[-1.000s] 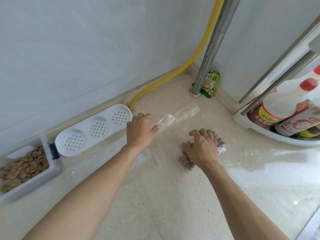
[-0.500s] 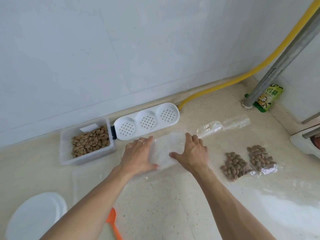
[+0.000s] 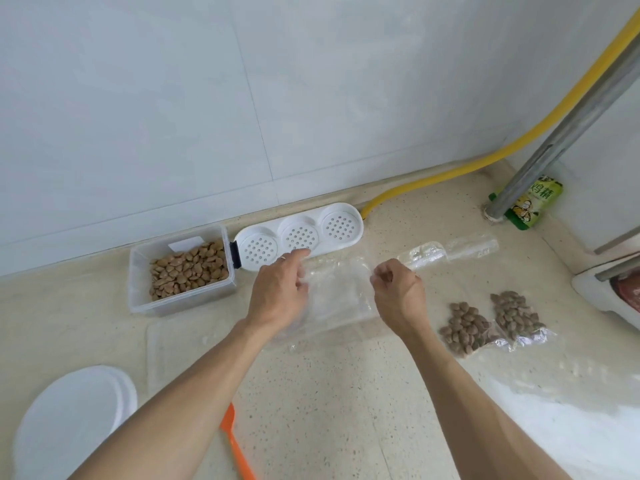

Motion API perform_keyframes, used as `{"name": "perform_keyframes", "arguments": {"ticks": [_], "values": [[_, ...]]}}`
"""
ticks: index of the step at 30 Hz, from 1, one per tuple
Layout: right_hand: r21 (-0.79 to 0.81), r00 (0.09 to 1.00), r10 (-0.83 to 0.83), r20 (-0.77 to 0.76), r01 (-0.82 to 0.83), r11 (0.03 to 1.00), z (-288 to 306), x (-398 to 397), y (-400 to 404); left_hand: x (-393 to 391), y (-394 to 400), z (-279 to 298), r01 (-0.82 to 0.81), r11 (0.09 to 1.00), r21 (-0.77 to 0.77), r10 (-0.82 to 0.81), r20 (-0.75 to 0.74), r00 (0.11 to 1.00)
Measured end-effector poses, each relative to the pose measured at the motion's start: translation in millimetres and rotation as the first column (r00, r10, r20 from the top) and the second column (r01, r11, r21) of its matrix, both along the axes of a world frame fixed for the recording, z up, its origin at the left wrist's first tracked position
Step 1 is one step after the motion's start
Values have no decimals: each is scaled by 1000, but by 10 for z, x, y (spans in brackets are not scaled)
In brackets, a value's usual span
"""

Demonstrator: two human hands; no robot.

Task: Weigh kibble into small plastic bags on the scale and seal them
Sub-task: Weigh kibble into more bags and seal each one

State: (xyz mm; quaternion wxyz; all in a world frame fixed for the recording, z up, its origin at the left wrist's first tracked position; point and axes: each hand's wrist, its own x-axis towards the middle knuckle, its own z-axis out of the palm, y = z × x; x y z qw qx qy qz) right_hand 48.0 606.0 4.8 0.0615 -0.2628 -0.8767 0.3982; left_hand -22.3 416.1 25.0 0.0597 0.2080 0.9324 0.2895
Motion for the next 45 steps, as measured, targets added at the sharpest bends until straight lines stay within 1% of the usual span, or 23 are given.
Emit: {"name": "perform_keyframes", "arguments": {"ticks": [1, 3, 6, 9, 13, 18, 22, 24, 26, 29, 31, 36, 38, 41, 43, 45], "values": [[-80, 1000, -17, -15, 16, 997, 46, 7, -11, -11, -19, 58, -44, 997, 61, 40, 72, 997], [-205, 996, -66, -57, 53, 977, 172, 33, -65, -40, -85, 193, -92, 988, 122, 71, 168, 983], [-322, 989, -99, -106, 60, 945, 392, 56, -233, -69, -301, 390, -101, 978, 183, 62, 206, 977], [-389, 991, -72, -109, 24, 921, 511, 82, -452, -69, -638, 511, -115, 966, 232, 63, 223, 973], [-448, 996, -25, -89, -17, 894, 549, 197, -1049, 32, -1397, 605, -160, 939, 306, 72, 279, 957], [-484, 997, 41, -64, -67, 873, 472, 332, -2126, 197, -2574, 659, -220, 940, 261, 124, 339, 933], [-488, 996, 89, -12, -84, 869, 314, 407, -2935, 384, -3463, 627, -227, 960, 164, 146, 399, 905], [-476, 992, 121, 36, -89, 875, 239, 448, -3235, 466, -3789, 558, -249, 963, 106, 189, 395, 899], [-447, 985, 144, 94, -88, 890, 178, 496, -3460, 518, -4019, 460, -298, 953, 56, 261, 348, 900], [-398, 976, 157, 150, -85, 913, 129, 550, -3664, 539, -4167, 294, -353, 935, 10, 341, 239, 909], [-377, 976, 142, 167, -70, 924, 96, 560, -3741, 532, -4174, 180, -367, 930, 3, 359, 203, 911], [-334, 980, 49, 192, 18, 942, -8, 531, -3773, 459, -4126, -9, -314, 949, -9, 312, 140, 940], [-307, 975, 39, 218, 31, 951, -41, 519, -3757, 440, -4103, -61, -276, 958, -71, 283, 111, 953], [-198, 965, 44, 259, 8, 980, -47, 547, -3746, 467, -4094, -92, -244, 955, -169, 249, 8, 968], [-84, 978, 35, 204, -18, 996, -33, 615, -3762, 557, -4100, -95, -217, 962, -167, 211, -54, 976], [30, 993, 59, 102, -62, 998, -25, 719, -3816, 712, -4105, -102, -182, 970, -159, 170, -88, 981]]}}
